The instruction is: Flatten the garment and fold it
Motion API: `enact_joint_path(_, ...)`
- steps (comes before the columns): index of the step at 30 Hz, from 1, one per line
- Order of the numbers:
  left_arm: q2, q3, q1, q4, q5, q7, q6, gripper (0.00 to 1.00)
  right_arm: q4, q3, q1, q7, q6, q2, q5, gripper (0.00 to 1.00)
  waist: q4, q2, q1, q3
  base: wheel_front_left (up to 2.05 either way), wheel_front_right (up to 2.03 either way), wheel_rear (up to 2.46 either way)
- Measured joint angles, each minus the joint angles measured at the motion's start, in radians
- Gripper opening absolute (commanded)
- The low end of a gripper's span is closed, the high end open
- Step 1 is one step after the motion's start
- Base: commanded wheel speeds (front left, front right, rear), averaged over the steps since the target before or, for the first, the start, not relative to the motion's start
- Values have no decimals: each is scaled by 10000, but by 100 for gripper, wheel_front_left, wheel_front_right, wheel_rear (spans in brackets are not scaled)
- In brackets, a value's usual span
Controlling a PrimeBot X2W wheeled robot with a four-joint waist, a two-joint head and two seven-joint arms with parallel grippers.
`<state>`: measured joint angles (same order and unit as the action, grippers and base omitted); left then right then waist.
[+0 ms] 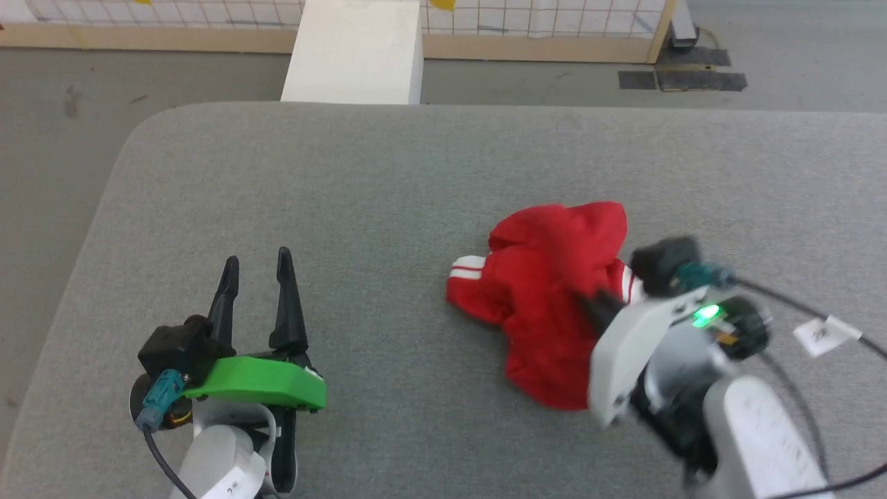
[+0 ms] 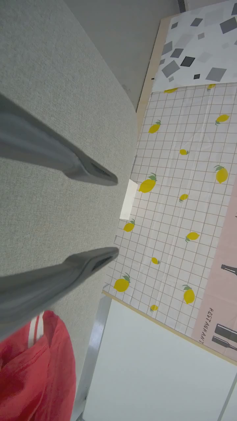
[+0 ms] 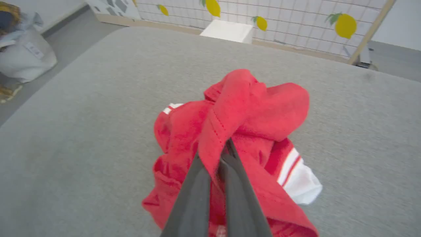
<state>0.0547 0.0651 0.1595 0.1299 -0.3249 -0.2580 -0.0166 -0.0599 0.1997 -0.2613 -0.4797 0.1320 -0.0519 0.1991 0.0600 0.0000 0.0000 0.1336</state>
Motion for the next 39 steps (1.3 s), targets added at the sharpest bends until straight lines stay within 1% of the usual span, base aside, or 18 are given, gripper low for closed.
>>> enact_joint_path(3, -10, -71, -47, 33, 15, -2, 36, 100, 1569, 1060, 987, -943, 2, -140, 966, 0, -163, 0, 0, -130, 0, 0, 0)
enact_joint_path(5, -13, -153, -55, 73, 17, 0, 40, 100, 2462, 1812, 1688, -1824, 2, -602, 1544, 0, -288, 0, 0, -208, 0, 0, 0)
enact_joint_path(7, -15, -194, -66, 82, 17, 0, 40, 100, 2991, 2249, 2293, -2585, -2, -1116, 1921, 0, -397, 0, 0, -277, 0, 0, 0)
enact_joint_path(11, -19, -157, -159, 82, 15, 0, 44, 100, 3225, 2481, 3292, -3812, -2, -1942, 2255, 0, -577, 0, 0, -412, 0, 0, 0)
enact_joint_path(14, -19, -107, -168, 121, 15, -2, 59, 100, 2976, 2096, 3829, -4289, -2, -2080, 2182, 0, -641, 0, 0, -506, 0, 0, 0)
enact_joint_path(16, -19, -10, -170, 161, 15, 0, 61, 100, 2924, 1678, 4042, -4117, -2, -1967, 1894, 63, -651, 0, 0, -558, 0, 0, 0)
enact_joint_path(17, -21, 50, -174, 196, 15, -2, 65, 100, 2936, 1369, 4090, -3835, -2, -1816, 1753, 100, -643, 0, 0, -582, 0, 0, 0)
enact_joint_path(21, -21, 240, -202, 407, 15, -2, 84, 100, 3210, 86, 4321, -2554, -2, -886, 1452, 100, -596, 0, 0, -671, 0, 0, 0)
enact_joint_path(23, -19, 435, -201, 543, 15, 0, 165, 100, 3438, -635, 4409, -1772, 0, -562, 1145, 100, -567, 0, 0, -701, 0, 0, 0)
enact_joint_path(26, -19, 775, -179, 660, 13, -2, 207, 100, 3720, -1659, 4510, -901, -2, -272, 949, 100, -591, 0, 0, -718, 0, 0, 0)
enact_joint_path(30, -21, 1555, 51, 899, -4, 86, 282, 100, 3894, -2692, 4482, 146, -2, -130, 75, 100, -718, 0, 0, -636, 0, 0, 0)
enact_joint_path(32, -21, 2174, 501, 1127, -77, 458, 351, 100, 3877, -3051, 4324, 723, -2, -88, -173, 100, -778, 0, 0, -523, 0, 0, 0)
enact_joint_path(34, -31, 2803, 1050, 1377, -224, 984, 382, 100, 3795, -3137, 4039, 1231, -2, -52, -324, 100, -836, 0, 0, -409, 0, 0, 0)
enact_joint_path(37, -40, 3726, 1957, 1797, -418, 2033, 389, 100, 3409, -3053, 3563, 1977, -2, -19, -504, 100, -957, 0, 0, -237, 0, 0, 0)
enact_joint_path(39, -48, 4247, 2474, 2140, -633, 2972, 339, 100, 3018, -2913, 3320, 2406, -2, -13, -504, 100, -1073, 0, 0, -136, 0, 0, 0)
